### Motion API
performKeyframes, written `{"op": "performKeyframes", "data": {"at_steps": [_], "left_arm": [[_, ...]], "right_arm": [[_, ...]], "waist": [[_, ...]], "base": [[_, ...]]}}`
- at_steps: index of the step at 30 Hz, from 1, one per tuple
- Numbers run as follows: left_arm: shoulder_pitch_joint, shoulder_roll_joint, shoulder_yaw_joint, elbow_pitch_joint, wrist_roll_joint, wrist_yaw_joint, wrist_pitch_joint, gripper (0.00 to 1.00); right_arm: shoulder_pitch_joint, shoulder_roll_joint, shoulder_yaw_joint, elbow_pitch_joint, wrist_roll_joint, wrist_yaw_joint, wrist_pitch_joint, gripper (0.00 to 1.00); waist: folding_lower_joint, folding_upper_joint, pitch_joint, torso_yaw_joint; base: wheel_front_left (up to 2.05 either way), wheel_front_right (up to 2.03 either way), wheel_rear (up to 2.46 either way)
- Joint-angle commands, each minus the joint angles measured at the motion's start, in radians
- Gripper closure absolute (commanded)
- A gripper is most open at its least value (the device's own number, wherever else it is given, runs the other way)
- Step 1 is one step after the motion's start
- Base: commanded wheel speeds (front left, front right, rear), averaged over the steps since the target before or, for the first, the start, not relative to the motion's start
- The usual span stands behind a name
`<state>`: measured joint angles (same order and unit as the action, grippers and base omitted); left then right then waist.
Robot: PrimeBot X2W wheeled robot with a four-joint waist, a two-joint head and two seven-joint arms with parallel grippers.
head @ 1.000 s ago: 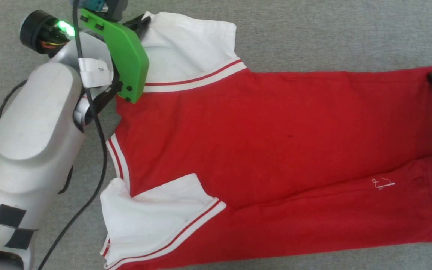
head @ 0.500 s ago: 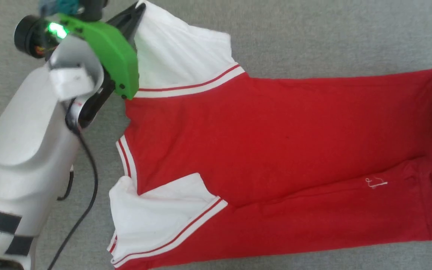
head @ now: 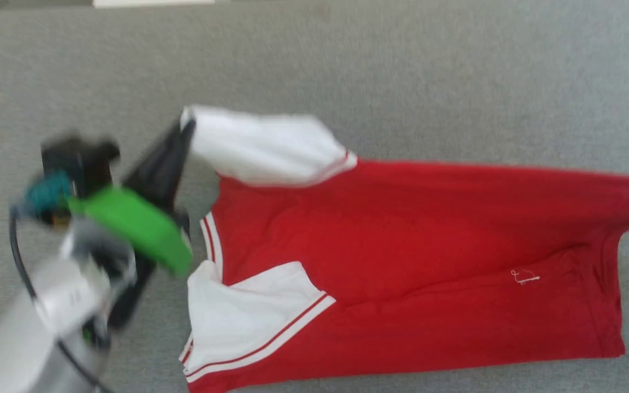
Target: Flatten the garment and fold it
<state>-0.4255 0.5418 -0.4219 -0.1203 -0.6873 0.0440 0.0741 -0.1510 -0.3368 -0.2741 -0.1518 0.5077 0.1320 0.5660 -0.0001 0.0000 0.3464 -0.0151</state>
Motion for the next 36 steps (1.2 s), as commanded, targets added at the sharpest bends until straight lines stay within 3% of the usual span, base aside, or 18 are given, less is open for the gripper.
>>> {"op": "performKeyframes", "data": {"at_steps": [1, 6, 13, 14, 15, 16, 22, 25, 26, 30, 36], "left_arm": [[0.062, 0.016, 0.003, -0.034, -0.005, 0.019, -0.009, 1.0], [0.272, 0.031, -0.029, -0.116, 0.001, 0.082, -0.021, 1.0], [0.351, 0.023, -0.115, -0.032, 0.014, 0.077, 0.017, 1.0], [0.349, 0.014, -0.123, -0.012, 0.015, 0.074, 0.017, 0.93], [0.346, 0.006, -0.129, 0.004, 0.015, 0.074, 0.017, 0.5], [0.342, -0.001, -0.135, 0.021, 0.018, 0.073, 0.014, 0.0], [0.344, -0.054, -0.069, 0.043, 0.001, 0.12, -0.099, 0.0], [0.366, -0.066, 0.01, 0.008, 0.019, 0.187, -0.212, 0.0], [0.388, -0.069, 0.051, -0.028, 0.052, 0.236, -0.278, 0.0], [0.432, -0.08, 0.107, -0.101, 0.158, 0.32, -0.328, 0.0], [0.478, -0.128, 0.135, -0.171, 0.348, 0.391, -0.335, 0.0]], "right_arm": [[0.039, 0.016, -0.006, -0.018, 0.01, -0.001, -0.005, 1.0], [0.156, 0.072, -0.02, -0.037, 0.027, -0.001, -0.028, 1.0], [0.21, 0.095, 0.004, 0.012, 0.024, -0.001, -0.064, 1.0], [0.21, 0.097, 0.008, 0.024, 0.021, -0.001, -0.069, 0.64], [0.21, 0.097, 0.01, 0.034, 0.017, -0.001, -0.071, 0.0], [0.208, 0.097, 0.012, 0.045, 0.013, -0.001, -0.073, 0.0], [0.203, 0.095, 0.003, 0.038, 0.032, -0.001, -0.066, 0.0], [0.2, 0.106, -0.043, 0.002, 0.046, -0.001, -0.068, 0.0], [0.206, 0.121, -0.081, -0.01, 0.036, -0.001, -0.065, 0.0], [0.232, 0.156, -0.138, 0.004, -0.022, -0.001, -0.03, 0.0], [0.246, 0.199, -0.147, 0.054, -0.082, -0.001, 0.001, 0.0]], "waist": [[0.0001, 0.0, -0.057, 0.022], [0.0001, 0.0, -0.07, 0.028], [0.0001, 0.0, -0.066, 0.032], [0.0001, 0.0, -0.068, 0.032], [0.0001, 0.0, -0.07, 0.032], [0.0001, 0.0, -0.073, 0.031], [0.0001, 0.0, -0.104, 0.026], [0.0001, 0.0, -0.12, 0.019], [0.0001, 0.0, -0.127, 0.019], [0.0001, 0.0, -0.126, 0.024], [0.0001, 0.0, -0.091, 0.05]], "base": [[0.0, 0.0, 0.0], [0.0, 0.0, 0.0], [0.0, 0.0, 0.0], [0.0, 0.0, 0.0], [0.0, 0.0, 0.0], [0.0, 0.0, 0.0], [0.0, 0.0, 0.0], [0.0, 0.0, 0.0], [0.0, 0.0, 0.0], [0.0, 0.0, 0.0], [0.0, 0.0, 0.0]]}}
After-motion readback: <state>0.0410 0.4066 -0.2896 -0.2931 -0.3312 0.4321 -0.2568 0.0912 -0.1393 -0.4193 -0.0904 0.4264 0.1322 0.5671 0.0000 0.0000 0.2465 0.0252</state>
